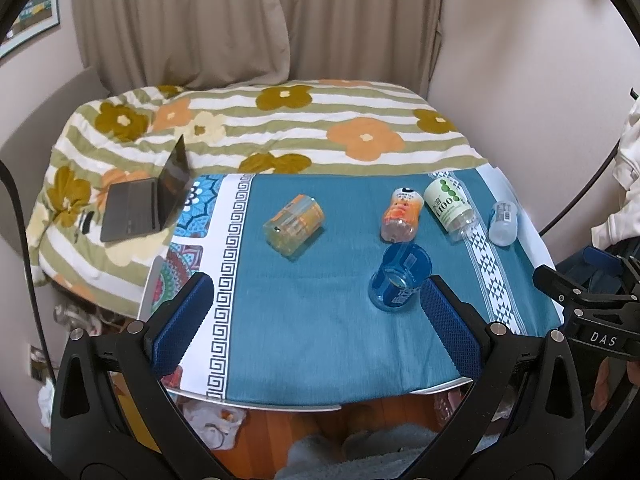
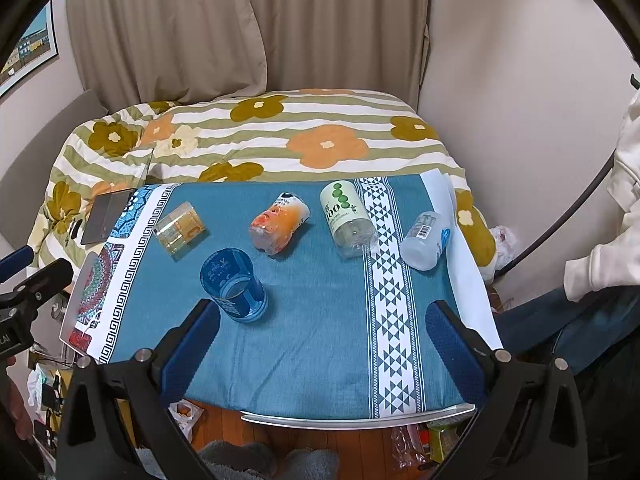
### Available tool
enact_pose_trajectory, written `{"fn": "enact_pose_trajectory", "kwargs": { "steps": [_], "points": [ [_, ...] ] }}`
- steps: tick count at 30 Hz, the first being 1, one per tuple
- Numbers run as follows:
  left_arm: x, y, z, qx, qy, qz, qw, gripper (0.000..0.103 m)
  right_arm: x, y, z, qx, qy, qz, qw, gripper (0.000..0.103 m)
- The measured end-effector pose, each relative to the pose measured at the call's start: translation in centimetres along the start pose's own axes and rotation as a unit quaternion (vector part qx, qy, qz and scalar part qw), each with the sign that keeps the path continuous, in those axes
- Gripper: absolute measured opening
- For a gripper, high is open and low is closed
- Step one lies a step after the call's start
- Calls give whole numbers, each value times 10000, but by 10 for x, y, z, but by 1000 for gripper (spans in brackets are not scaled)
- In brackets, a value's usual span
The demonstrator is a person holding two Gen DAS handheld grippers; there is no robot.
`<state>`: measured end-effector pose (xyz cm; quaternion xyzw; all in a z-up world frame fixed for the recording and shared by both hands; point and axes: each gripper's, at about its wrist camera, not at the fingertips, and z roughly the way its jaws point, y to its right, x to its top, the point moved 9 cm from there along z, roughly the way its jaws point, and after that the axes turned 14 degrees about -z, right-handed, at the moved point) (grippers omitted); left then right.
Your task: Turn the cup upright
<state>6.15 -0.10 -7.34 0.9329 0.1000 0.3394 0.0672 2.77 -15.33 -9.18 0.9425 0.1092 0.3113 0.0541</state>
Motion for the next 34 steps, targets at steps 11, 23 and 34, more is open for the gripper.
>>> {"fn": "enact_pose_trajectory", "kwargs": {
  "steps": [11,23,34],
  "points": [
    [0,1,1,28,86,64,9999,103,0,-1,0,-26,19,-2,10000,103],
    [-3,0,0,21,89,20,10000,103,0,-6,0,-13,60,26,10000,103],
    [-1,-3,-2,189,176,10,9997,103,0,-6,-1,-2,81,13,10000,103]
  ]
}}
